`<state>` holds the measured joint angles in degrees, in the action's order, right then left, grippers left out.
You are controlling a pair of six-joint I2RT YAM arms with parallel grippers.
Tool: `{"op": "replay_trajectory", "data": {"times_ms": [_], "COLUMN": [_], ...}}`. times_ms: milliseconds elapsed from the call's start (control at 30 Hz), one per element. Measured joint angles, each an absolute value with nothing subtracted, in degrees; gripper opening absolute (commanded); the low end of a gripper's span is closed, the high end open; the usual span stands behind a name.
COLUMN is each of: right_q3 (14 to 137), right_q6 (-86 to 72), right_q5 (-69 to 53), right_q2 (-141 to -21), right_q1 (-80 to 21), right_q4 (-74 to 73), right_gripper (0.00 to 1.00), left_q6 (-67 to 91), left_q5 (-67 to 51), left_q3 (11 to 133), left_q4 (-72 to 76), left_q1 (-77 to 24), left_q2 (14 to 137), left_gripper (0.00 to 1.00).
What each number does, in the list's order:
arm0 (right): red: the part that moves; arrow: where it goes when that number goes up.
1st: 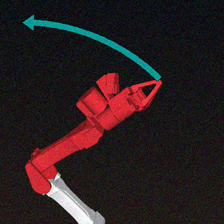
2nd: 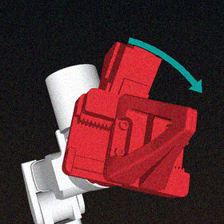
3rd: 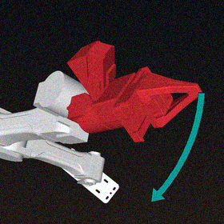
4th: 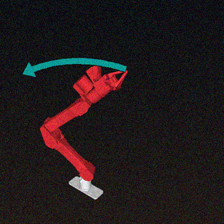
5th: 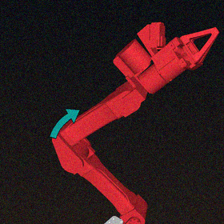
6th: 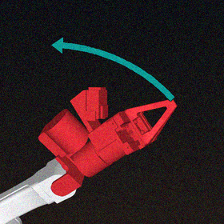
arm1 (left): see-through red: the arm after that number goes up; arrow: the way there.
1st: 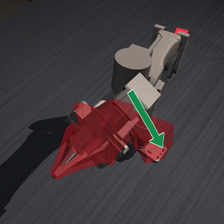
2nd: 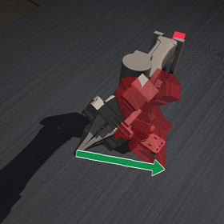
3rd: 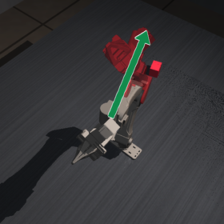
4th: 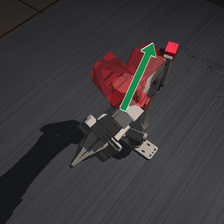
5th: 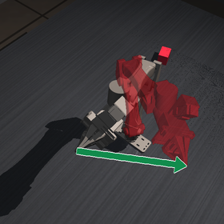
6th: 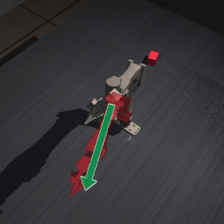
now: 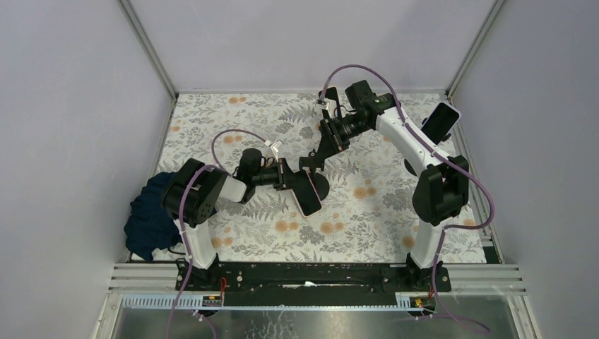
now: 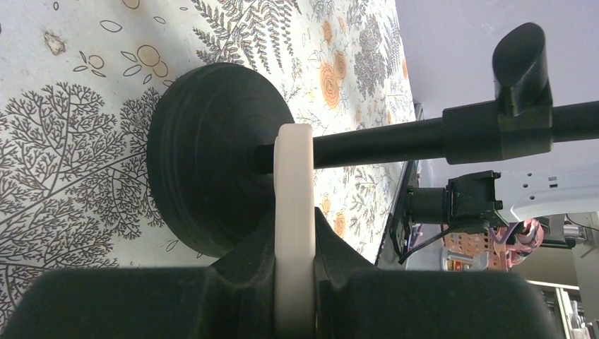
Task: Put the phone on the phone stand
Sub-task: Adjust the phone stand at the center of the board.
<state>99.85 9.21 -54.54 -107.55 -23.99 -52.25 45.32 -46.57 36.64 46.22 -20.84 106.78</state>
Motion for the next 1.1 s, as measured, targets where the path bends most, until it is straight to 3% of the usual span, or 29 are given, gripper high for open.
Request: {"op": "replay_trajectory", "data": {"times_ms": [200, 467, 567, 1033, 1100], "right_q3": [98.7, 97.4, 95.3, 95.4, 95.6], "right_q6": [9.5, 19.6, 26.1, 37.6, 38.0], "right_q5": [-55.1, -55.3, -55.0, -36.4, -34.1], "right_q2": [-106.8, -99.9, -95.2, -97.9, -97.9], "right_q1": [-23.9, -23.8, -23.9, -32.2, -33.0], "right_q4": [-50.5, -45.6, -43.6, -49.1, -49.3], "right_gripper": [0.47, 0.83, 0.84, 0.58, 0.5], "left_q6": [45.3, 45.3, 45.2, 45.2, 45.2], "left_q5": [-46.9, -47.5, -47.6, -47.9, -47.9], "left_q3": [37.0, 37.5, 37.6, 37.9, 37.9], "left_q4": [46.2, 45.7, 45.6, 45.3, 45.2], "left_q1": [-20.8, -20.8, -20.8, -20.8, -20.8], "left_q2": [107.3, 107.7, 107.8, 108.1, 108.1], "left_gripper": [0.0, 0.0, 0.0, 0.0, 0.0]}}
